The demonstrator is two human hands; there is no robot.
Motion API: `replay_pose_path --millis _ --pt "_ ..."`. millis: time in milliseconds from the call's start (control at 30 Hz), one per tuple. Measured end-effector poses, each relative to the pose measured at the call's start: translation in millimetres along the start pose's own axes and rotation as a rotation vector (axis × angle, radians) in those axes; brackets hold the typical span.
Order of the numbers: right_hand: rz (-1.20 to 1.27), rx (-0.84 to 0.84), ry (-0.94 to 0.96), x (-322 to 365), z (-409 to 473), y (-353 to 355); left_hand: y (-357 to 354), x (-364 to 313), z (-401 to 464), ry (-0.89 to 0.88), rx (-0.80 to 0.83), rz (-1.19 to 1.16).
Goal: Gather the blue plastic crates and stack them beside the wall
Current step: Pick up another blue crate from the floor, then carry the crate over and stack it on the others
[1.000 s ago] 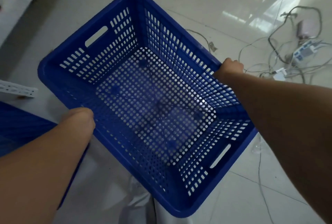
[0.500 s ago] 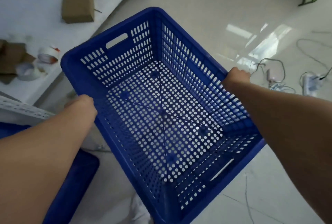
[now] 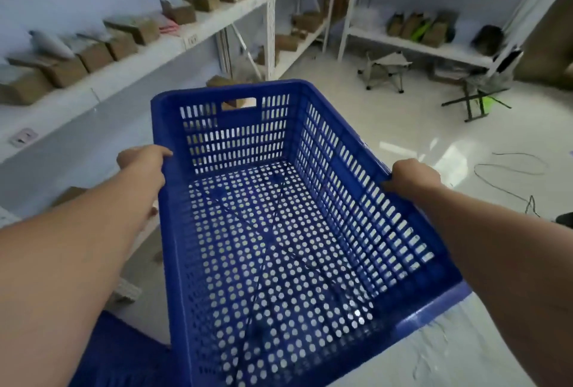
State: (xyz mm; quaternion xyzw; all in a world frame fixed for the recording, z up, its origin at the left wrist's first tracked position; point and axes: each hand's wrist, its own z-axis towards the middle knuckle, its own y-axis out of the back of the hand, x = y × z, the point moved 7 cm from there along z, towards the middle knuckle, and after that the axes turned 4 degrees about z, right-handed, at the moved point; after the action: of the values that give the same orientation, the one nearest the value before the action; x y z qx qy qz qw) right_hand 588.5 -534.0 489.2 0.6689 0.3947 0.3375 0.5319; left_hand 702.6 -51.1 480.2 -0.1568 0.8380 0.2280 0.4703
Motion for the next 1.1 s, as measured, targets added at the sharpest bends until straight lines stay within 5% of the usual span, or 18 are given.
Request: replay_pose_path --millis 333,500,1100 --pt "0.327 -0.090 0.035 37 -61 116 95 -137 -91 -0.156 0.131 -0.041" --pt "0.381 -0.090 0.141 71 -75 149 164 -162 -124 -0.249 -0.009 -0.139" --pt "0.471 0.117 0.731 338 -209 150 526 -34 -208 -0.216 -0.643 -0.411"
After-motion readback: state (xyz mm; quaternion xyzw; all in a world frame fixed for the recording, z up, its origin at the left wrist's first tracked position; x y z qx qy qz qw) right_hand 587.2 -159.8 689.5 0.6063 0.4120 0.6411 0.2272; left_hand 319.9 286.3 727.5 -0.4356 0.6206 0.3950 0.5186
